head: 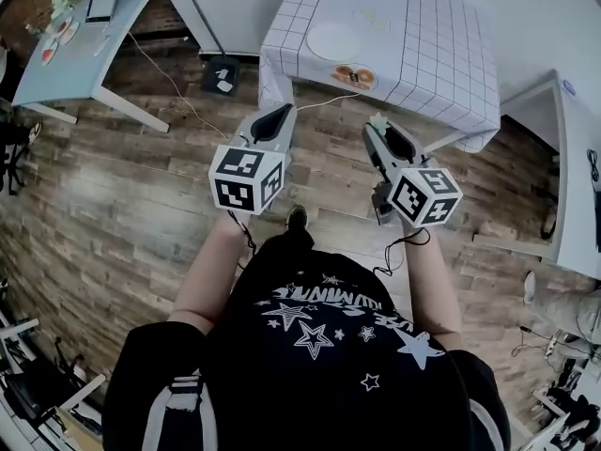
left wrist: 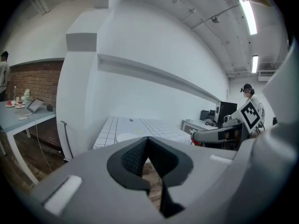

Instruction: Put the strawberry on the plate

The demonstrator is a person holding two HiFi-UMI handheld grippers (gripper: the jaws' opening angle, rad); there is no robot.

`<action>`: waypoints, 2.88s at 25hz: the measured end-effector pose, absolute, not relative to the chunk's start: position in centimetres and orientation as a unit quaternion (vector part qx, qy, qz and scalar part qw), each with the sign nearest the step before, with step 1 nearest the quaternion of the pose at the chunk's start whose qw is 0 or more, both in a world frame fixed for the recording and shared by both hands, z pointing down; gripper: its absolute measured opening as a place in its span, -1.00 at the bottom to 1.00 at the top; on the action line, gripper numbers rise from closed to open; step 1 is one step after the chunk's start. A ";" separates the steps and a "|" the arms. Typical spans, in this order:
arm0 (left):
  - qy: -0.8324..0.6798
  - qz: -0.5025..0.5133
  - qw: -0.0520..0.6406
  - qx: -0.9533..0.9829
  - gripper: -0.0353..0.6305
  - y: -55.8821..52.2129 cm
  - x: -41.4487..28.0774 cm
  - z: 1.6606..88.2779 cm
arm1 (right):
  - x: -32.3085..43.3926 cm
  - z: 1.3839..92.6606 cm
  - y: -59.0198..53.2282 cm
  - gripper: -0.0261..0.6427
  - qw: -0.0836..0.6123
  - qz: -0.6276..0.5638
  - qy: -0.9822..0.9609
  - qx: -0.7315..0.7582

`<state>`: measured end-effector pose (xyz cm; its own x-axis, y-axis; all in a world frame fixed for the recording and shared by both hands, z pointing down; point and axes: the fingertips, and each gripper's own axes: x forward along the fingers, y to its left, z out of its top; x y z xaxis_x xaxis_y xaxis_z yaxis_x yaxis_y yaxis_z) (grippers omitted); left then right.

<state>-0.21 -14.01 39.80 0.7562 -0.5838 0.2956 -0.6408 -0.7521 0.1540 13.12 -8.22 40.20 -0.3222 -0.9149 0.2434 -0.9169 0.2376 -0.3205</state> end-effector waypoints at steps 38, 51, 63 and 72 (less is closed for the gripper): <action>-0.314 0.097 0.125 0.936 -0.87 -25.6 -0.4 43.1 | 12.2 44.4 -23.2 -0.48 0.032 0.218 -0.779 0.587; -0.341 0.126 0.139 0.921 -0.87 -31.9 3.3 44.5 | 16.0 46.9 -30.6 -0.49 0.066 0.252 -0.789 0.556; -0.351 0.170 0.158 0.907 -0.87 -35.9 6.7 47.3 | 16.6 49.8 -35.7 -0.49 0.091 0.290 -0.811 0.500; -0.366 0.191 0.165 0.896 -0.87 -37.7 7.5 49.1 | 15.7 53.2 -36.9 -0.48 0.121 0.319 -0.822 0.456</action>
